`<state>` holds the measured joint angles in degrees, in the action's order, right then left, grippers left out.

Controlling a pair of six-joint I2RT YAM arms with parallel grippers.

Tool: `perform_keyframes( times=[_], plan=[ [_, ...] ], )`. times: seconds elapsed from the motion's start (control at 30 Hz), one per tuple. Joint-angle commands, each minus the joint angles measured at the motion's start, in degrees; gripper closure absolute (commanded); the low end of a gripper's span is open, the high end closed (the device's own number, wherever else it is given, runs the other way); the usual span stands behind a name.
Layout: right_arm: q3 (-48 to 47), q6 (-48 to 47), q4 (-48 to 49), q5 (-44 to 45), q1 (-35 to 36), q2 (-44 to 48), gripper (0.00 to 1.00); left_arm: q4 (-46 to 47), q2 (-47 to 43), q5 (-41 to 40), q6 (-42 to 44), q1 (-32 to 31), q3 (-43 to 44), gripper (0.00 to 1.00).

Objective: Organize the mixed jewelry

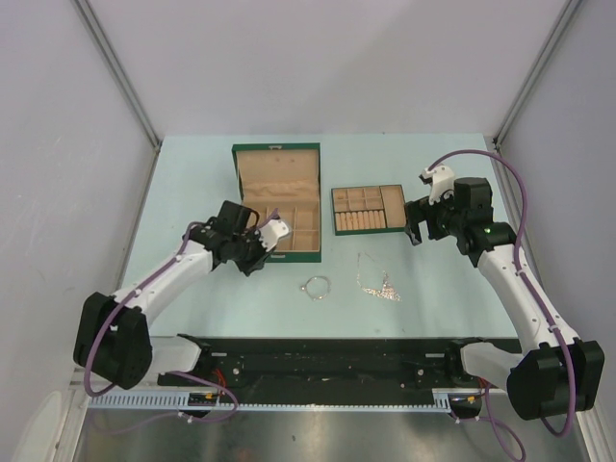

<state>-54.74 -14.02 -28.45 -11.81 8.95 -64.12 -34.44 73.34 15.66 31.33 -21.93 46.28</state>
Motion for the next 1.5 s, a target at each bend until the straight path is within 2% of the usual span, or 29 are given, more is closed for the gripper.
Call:
perform_keyframes(
  times=[0.0,0.27,0.53,0.67,0.77,0.9,1.47],
  plan=[
    [-0.10,-0.57,1.29,0.92,0.45,-0.13,0.00,-2.21,-0.40,2.62,-2.76,-5.73,9.32,0.81],
    [-0.10,-0.48,1.29,1.53,0.02,0.22,0.00,-1.16,14.09,0.34,-6.46,-11.46,28.76,0.80],
    [-0.10,-0.30,0.59,0.30,-2.27,0.57,0.00,-4.58,38.67,-2.03,-5.93,-14.45,55.21,0.80],
    [-0.10,-0.22,0.15,-0.75,-3.76,1.36,0.00,-8.35,48.54,-2.92,-4.88,-15.77,70.39,0.80],
    [0.07,-0.22,0.15,-1.72,-4.99,1.80,0.00,-9.94,54.69,-3.18,-4.70,-16.21,78.66,0.80],
    [0.25,-0.22,0.15,-2.25,-5.52,2.24,0.00,-9.60,59.37,-4.41,-3.91,-16.74,83.00,0.79],
    [0.34,-0.39,0.15,-2.95,-5.26,2.07,0.00,-8.19,65.96,-9.77,0.48,-17.27,82.83,0.76]
  ],
)
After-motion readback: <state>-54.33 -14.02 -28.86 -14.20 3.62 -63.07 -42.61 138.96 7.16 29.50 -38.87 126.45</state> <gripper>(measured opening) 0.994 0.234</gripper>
